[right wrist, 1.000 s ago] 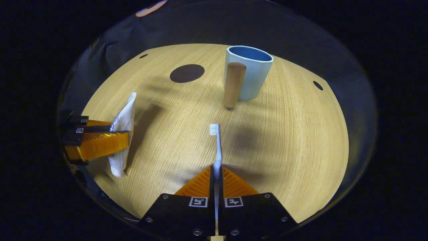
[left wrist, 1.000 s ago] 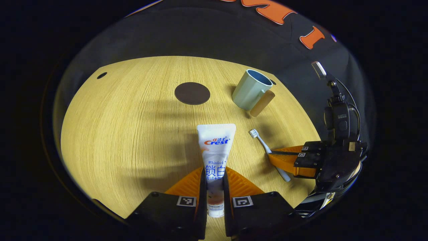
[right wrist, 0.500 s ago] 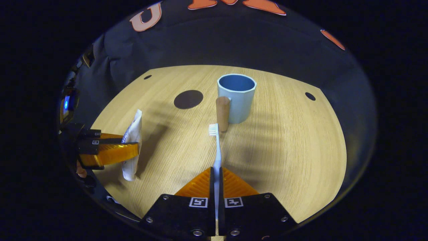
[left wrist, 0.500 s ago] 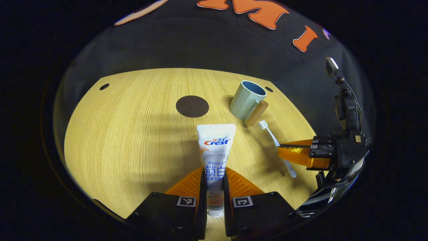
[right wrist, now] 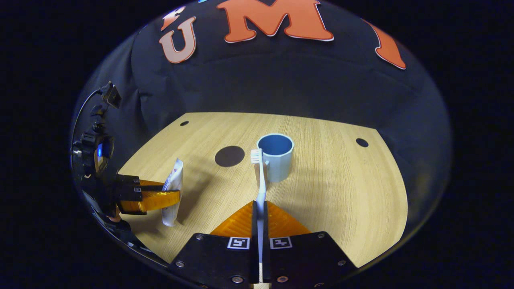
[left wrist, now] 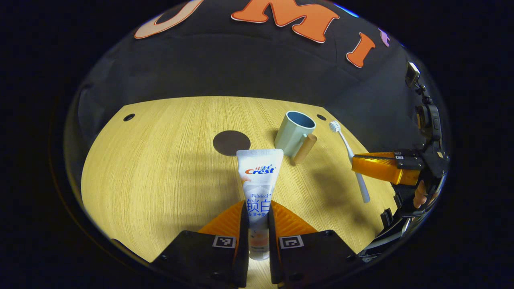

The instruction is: Put the toothbrush and toothpaste on the desktop into the cup, then pick up the cup and place it on the coaster on the desktop.

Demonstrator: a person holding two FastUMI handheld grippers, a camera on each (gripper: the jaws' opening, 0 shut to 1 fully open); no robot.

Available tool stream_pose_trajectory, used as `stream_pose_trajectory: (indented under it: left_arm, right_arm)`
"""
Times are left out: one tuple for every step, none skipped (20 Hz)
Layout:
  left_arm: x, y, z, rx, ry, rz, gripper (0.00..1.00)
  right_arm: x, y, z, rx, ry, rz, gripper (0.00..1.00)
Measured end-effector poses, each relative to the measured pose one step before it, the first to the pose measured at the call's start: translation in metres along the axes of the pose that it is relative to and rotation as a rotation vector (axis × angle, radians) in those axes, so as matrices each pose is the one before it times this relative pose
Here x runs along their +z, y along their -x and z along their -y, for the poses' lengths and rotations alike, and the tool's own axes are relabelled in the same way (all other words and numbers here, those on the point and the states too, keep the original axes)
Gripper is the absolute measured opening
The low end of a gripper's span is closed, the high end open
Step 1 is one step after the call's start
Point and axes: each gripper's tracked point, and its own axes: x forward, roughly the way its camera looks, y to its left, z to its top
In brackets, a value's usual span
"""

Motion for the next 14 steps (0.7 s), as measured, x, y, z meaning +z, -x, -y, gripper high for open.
stream_pose_trajectory:
  left_arm:
    - [0.00446,0.00258,-0.00183,0.00281,-0.00239,0.01782,0.25]
    - [0.00238,0.00214,-0.00021,0.00024,0.00425,0.02134,0.25]
    - [0.00304,0.00358,-0.00018,-0.00173,0.00933,0.01799,0.27]
    - [0.00354,0.00617,0.00097,-0.00091,0.00471,0.01873,0.25]
    - [0.00330,0.00519,-0.00012,0.00249,0.00162,0.02092,0.25]
    - [-0.00131,0.00016,0.00087,0.00412,-0.00098,0.02146,0.25]
    - [0.00069,0.00144,-0.00122,0.00396,-0.00345,0.02164,0.25]
    - [-0.00209,-0.00116,0.00052,0.00876,-0.00097,0.01351,0.25]
    - [0.00021,-0.00158,0.00181,0.00814,-0.00229,0.00848,0.25]
    - [-0.00023,0.00017,0.00005,0.00525,-0.00141,0.00753,0.26]
    - [0.00235,0.00213,0.00009,0.00070,-0.00058,0.00632,0.25]
    - [0.00076,0.00056,-0.00043,-0.00032,0.00001,0.00900,0.25]
    - [0.00073,-0.00002,0.00021,-0.00155,0.00048,0.01173,0.25]
    - [0.00070,0.00058,-0.00036,-0.00370,-0.00101,0.01130,0.25]
  right_arm:
    - [0.00433,0.00084,0.00002,0.00697,-0.00516,0.03043,0.04]
    - [0.00165,0.00221,0.00054,0.00880,0.00108,0.01554,0.04]
    - [0.00443,0.00029,-0.00176,0.01431,-0.00252,0.02241,0.04]
    - [0.00462,-0.00130,0.00073,0.00728,-0.00546,0.01725,0.04]
    - [0.00556,-0.00038,0.00086,0.00402,-0.00549,0.02696,0.04]
    - [0.00380,-0.00252,0.00223,-0.00259,-0.01075,0.02515,0.04]
    - [0.00373,-0.00586,0.00340,-0.01656,-0.01429,0.02671,0.04]
    - [0.00581,-0.00345,0.00407,-0.00987,-0.01251,0.02788,0.04]
    - [0.00604,-0.00228,0.00331,-0.00519,-0.01227,0.02788,0.04]
    - [0.00486,-0.00258,0.00365,-0.00739,-0.01198,0.02351,0.04]
    - [0.00532,-0.00362,0.00251,-0.00427,-0.01243,0.02320,0.04]
    - [0.00656,-0.00272,0.00357,-0.00468,-0.01639,0.02122,0.04]
    - [0.00485,-0.00118,0.00193,-0.00841,-0.02174,0.02749,0.04]
    - [0.00758,-0.00280,0.00296,-0.01151,-0.02484,0.03320,0.04]
